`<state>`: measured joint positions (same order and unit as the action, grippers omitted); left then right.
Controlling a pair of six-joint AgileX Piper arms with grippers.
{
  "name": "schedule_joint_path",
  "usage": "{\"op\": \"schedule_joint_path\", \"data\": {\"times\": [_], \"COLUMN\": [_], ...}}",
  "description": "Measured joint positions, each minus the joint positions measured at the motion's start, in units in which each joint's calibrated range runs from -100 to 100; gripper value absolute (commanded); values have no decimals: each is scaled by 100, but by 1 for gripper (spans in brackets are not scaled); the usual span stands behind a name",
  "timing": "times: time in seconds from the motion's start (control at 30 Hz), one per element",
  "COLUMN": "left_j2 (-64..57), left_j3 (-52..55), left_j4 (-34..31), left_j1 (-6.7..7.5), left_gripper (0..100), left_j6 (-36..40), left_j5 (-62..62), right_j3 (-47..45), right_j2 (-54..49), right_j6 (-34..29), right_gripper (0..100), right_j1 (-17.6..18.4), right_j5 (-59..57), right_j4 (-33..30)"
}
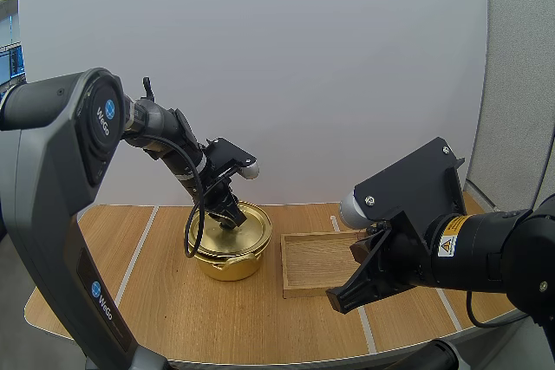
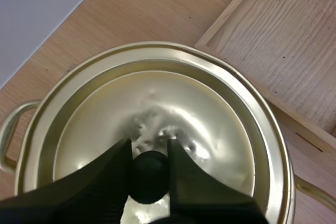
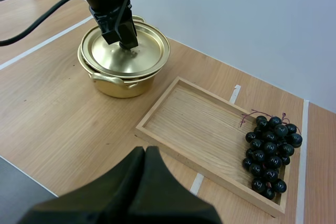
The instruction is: Open the pot, put the pineapple inside, and close it
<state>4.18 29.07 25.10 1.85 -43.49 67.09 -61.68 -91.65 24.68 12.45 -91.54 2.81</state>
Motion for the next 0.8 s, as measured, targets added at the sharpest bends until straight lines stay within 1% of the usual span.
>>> {"op": "schedule_joint_path", "data": {"times": [0.33, 0.5, 0.67, 0.7, 0.77, 0.8], "left_j2": [25, 25, 25, 25, 25, 25], "left_j3": [0, 0, 0, 0, 0, 0], "left_j4": [24, 34, 13, 13, 13, 2], "left_j1": [0, -7, -7, -7, -7, -7], "left_gripper": [0, 0, 0, 1, 8, 16], "left_j6": [-49, -70, -70, -70, -70, -70], "left_j5": [58, 384, 418, 418, 418, 418], "right_j3": [0, 0, 0, 0, 0, 0], "right_j2": [0, 0, 0, 0, 0, 0], "right_j6": [0, 0, 0, 0, 0, 0], "right_gripper": [0, 0, 0, 0, 0, 0], "right_j1": [0, 0, 0, 0, 0, 0], "right_j5": [0, 0, 0, 0, 0, 0], "right_j4": [0, 0, 0, 0, 0, 0]}}
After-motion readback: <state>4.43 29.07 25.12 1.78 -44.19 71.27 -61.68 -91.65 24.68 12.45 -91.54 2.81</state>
